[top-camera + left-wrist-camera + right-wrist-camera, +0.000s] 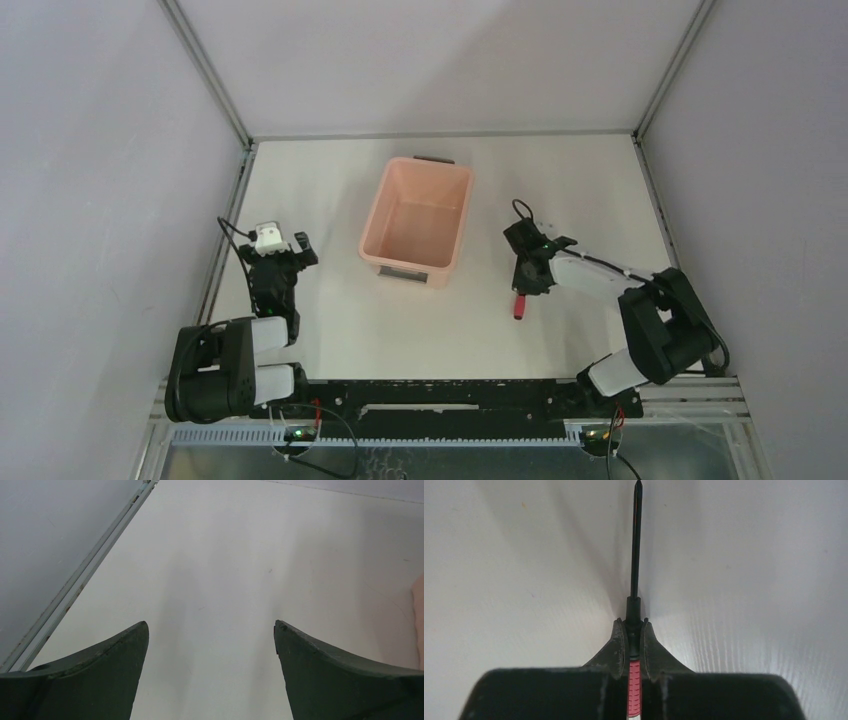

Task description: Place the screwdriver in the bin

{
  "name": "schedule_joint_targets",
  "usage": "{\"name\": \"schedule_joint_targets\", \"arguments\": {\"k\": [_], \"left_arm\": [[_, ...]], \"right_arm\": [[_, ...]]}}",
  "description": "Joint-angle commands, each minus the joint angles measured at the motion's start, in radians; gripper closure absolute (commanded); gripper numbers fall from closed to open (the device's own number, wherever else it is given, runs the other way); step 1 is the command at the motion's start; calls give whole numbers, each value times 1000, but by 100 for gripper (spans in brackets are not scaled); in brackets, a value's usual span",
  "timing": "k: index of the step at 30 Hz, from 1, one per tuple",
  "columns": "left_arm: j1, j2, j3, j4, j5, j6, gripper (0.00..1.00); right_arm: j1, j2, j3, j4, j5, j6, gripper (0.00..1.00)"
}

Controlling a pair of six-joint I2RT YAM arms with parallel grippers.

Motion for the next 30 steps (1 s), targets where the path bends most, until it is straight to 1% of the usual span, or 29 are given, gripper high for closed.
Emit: {"name": "schedule_joint_targets", "arguments": {"k": [1,4,8,12,15,17,21,25,30], "left_arm": [[-6,-8,46,26,-5,15,0],[-6,-8,45,26,-5,16,0],[-6,-7,46,26,-5,15,0],[-6,-8,45,26,-5,15,0],[-6,-8,45,26,-5,15,0],[-6,-8,46,26,-5,15,0],[-5,-8,46,26,-5,14,0],[-5,-8,46,26,-5,15,0],[-6,-8,46,26,-5,15,0]], "right_arm": [[-22,-130,36,-107,29,5,100],[-58,-206,90,-195,26,-23,100],[-119,-288,204,-320,11,-76,100],[-143,-303,361,-430,15,-106,100],[-129,-276,477,-471,-36,-118,100],[-96,-244,552,-487,-43,-104,100],[32,-135,738,-482,-29,-95,100],[159,47,955,-463,-38,-105,100],[243,278,1199,-449,-47,-101,100]]}}
